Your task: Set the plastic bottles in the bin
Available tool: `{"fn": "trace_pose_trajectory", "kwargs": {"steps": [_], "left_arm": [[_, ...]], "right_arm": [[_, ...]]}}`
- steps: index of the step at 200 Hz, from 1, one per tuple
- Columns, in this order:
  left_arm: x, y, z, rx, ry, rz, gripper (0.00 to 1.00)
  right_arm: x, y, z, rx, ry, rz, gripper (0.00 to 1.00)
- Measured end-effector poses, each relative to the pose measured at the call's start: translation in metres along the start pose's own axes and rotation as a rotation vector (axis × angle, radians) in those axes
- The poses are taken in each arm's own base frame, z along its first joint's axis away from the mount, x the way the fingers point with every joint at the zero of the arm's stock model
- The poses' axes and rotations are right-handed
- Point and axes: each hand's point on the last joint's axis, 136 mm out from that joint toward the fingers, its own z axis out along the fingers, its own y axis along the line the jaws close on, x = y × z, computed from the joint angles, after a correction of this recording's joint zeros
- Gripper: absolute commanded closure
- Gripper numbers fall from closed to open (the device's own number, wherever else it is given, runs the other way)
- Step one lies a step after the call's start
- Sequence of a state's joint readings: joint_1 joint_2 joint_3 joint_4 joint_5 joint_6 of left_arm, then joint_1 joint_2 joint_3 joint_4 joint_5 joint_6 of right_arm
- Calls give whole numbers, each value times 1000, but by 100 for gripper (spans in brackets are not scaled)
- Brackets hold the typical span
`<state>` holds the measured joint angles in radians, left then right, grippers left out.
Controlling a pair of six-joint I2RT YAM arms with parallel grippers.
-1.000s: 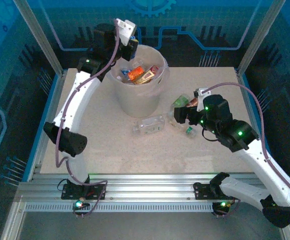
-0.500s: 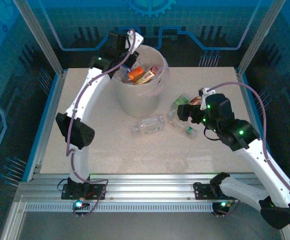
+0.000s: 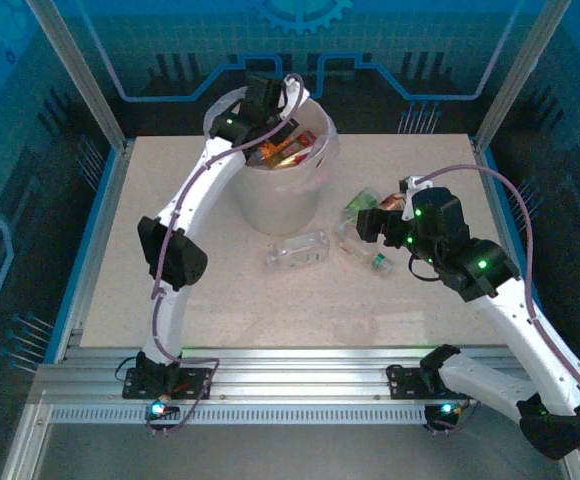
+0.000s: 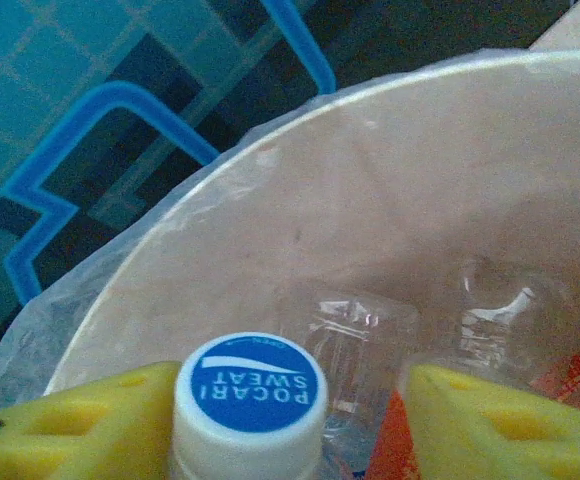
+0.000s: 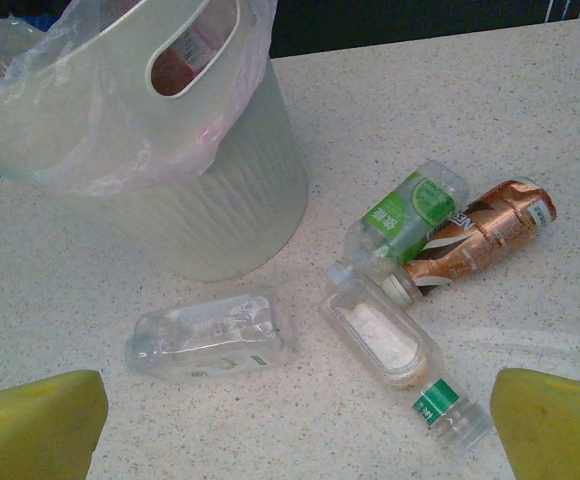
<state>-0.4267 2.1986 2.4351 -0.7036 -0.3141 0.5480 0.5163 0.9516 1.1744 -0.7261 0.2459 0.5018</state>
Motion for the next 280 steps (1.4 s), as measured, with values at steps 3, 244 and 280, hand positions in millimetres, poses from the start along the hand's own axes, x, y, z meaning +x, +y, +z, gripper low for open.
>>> {"fn": "trace_pose_trajectory", "kwargs": {"steps": [3,244,280], "left_arm": [[0,-1,0,1,0,5,23],[-23,-67,-213,283,-363,-281,1],[18,-120,-216,395,-290,-287,1]], "right_arm": [[0,0,0,1,0,0,0],[17,-22,5,85,50,46,0],[18,-31,4,120,55,72,0]]}}
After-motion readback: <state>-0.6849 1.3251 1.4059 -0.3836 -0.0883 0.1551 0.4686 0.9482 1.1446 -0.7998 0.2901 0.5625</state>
